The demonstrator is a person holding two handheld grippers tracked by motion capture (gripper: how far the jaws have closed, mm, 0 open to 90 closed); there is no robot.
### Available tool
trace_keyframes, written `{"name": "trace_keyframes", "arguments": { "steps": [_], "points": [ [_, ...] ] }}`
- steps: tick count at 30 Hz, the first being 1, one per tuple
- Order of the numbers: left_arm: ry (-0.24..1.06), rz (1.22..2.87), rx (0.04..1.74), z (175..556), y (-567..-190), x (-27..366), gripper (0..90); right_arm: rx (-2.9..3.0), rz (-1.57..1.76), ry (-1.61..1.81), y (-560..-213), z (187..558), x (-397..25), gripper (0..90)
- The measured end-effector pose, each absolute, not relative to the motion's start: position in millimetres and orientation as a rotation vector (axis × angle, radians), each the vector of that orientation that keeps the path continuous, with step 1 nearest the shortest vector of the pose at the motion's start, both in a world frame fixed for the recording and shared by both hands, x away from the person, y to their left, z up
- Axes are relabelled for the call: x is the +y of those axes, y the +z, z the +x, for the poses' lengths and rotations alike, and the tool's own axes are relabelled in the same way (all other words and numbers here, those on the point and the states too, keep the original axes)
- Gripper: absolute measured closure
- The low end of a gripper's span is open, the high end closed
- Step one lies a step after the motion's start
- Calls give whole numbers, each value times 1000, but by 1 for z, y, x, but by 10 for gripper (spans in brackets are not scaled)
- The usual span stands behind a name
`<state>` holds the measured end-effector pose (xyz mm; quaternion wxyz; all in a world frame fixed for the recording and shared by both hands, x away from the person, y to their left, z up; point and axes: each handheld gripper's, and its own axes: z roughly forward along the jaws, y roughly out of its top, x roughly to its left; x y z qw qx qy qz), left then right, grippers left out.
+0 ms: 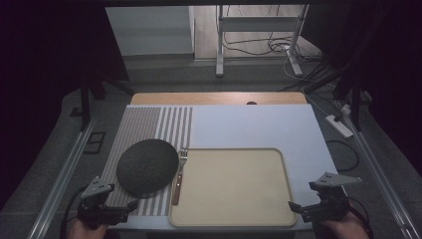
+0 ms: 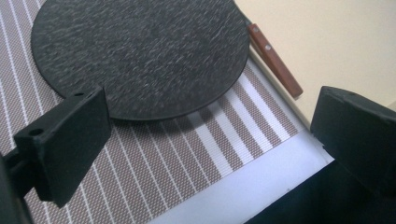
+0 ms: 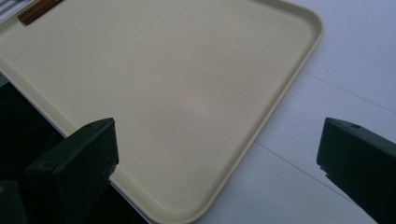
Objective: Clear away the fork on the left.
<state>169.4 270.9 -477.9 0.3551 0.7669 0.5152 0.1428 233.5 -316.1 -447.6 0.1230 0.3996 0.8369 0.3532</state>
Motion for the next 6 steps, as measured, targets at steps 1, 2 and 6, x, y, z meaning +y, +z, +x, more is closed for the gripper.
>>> {"name": "trace_keyframes", "arguments": {
  "steps": [1,2,6],
  "points": [
    [367,1986,1333,169,-478,271,0,2442,1166,1026,-448,233,-316,0],
    [363,1995,1337,170,-479,270,0,2442,1166,1026,-448,233,-316,0],
    [359,2007,1334,171,-478,269,0,2443,1163,1027,-448,233,-316,0]
  ]
}}
